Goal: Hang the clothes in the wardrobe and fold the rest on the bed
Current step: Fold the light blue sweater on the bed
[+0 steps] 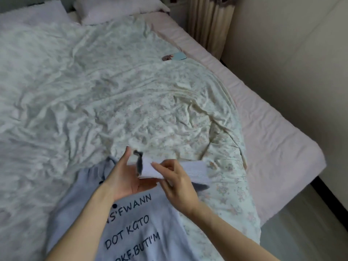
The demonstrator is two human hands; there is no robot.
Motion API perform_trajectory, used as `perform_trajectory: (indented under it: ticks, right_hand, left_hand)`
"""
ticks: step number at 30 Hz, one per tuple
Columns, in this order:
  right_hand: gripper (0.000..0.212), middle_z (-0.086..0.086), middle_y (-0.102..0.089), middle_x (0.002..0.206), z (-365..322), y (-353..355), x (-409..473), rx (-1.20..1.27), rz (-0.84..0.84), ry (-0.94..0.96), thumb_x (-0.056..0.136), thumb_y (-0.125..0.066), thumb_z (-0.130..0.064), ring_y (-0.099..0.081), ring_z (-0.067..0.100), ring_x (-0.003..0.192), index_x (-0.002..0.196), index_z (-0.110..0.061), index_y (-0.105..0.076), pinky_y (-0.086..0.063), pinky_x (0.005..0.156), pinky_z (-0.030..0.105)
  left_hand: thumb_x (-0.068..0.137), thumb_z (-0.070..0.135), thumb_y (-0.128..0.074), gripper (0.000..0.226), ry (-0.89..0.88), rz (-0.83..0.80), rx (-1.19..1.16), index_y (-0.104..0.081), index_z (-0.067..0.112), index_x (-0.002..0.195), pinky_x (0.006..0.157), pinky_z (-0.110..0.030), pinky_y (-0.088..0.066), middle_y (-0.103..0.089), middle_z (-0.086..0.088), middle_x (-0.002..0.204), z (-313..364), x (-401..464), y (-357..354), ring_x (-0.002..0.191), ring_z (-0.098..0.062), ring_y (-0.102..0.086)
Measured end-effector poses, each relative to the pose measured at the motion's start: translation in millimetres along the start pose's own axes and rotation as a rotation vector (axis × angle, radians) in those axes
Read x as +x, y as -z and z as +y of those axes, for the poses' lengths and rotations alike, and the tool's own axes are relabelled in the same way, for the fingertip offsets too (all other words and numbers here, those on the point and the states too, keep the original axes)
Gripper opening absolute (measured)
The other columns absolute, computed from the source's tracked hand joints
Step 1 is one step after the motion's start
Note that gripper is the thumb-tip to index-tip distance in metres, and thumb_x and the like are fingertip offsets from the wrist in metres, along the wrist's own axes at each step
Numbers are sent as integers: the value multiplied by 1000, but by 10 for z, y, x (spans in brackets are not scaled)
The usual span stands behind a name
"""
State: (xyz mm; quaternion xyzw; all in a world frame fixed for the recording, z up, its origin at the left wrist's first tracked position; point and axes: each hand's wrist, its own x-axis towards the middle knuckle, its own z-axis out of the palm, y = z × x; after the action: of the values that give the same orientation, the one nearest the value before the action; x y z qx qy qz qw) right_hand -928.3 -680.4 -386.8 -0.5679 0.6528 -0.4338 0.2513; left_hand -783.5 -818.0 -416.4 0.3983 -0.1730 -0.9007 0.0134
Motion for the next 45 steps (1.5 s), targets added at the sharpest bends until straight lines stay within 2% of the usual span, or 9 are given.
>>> perform_trajectory:
  ticks: [4,9,13,17,23,28,32,40,45]
  right_hand:
    - [32,16,-58,82,-182,-612,-197,-155,-142,187,78,-68,3,-58,34,74,109,-4,-70,-50,63,38]
    - [15,6,-61,86,-188,-1240,-365,-310,-242,251,83,-66,-12,-59,26,76,97,-9,-69,-46,66,33]
    - [40,2,-51,126,101,-1412,-522,-536,-424,-8,90,-54,-22,-47,23,118,129,-18,-53,-28,103,36]
    - [43,-3,-41,138,386,-1307,-729,-587,-405,-321,94,-45,-22,-34,18,129,137,-22,-42,-27,104,31]
    - [45,10,-41,138,587,-1059,-798,-524,-247,-591,91,-45,-7,-39,26,125,137,-9,-43,-38,99,35]
    - [47,15,-40,137,799,-927,-674,-500,-100,-641,91,-47,-3,-38,30,125,137,-4,-40,-34,102,35]
    - [44,19,-42,132,992,-870,-570,-372,-25,-744,93,-43,-1,-45,32,118,137,-1,-39,-34,93,28]
    - [37,10,-47,120,992,-852,-681,-324,11,-749,96,-43,-13,-56,26,93,133,-9,-45,-39,74,25]
    - [47,17,-54,116,902,-796,-833,-408,-82,-550,81,-56,8,-59,32,89,127,-1,-54,-51,62,35]
  left_hand:
    - [83,51,-56,67,31,147,176,-58,-1,125,88,-40,-51,-63,-21,120,-91,-472,468,109,-33,-62]
    - [90,-4,-51,22,-50,448,396,-63,0,108,66,-26,-53,-71,-14,92,-428,-851,1095,77,-20,-67]
    - [87,-13,-49,20,-66,741,458,-62,2,88,63,-27,-43,-62,-16,89,-747,-950,1605,78,-25,-55]
    - [82,-12,-48,25,44,868,783,-59,8,71,56,-26,-31,-56,-12,78,-1062,-971,1977,78,-22,-49]
    - [82,17,-51,7,69,809,1207,-50,16,75,71,-31,-44,-64,-10,89,-1001,-727,1891,92,-29,-62]
    - [85,58,-45,39,130,724,1647,-54,30,111,93,-39,-39,-60,2,122,-832,-323,1532,114,-25,-53]
    - [87,60,-48,54,-2,674,1614,-46,24,126,97,-38,-40,-54,4,132,-801,55,1282,119,-21,-52]
    - [89,44,-55,33,-306,504,1323,-61,20,112,82,-29,-48,-65,6,105,-678,711,655,100,-15,-61]
    - [90,37,-54,31,-282,428,1392,-47,20,65,58,-30,-38,-46,6,56,-603,1049,314,57,-14,-46]
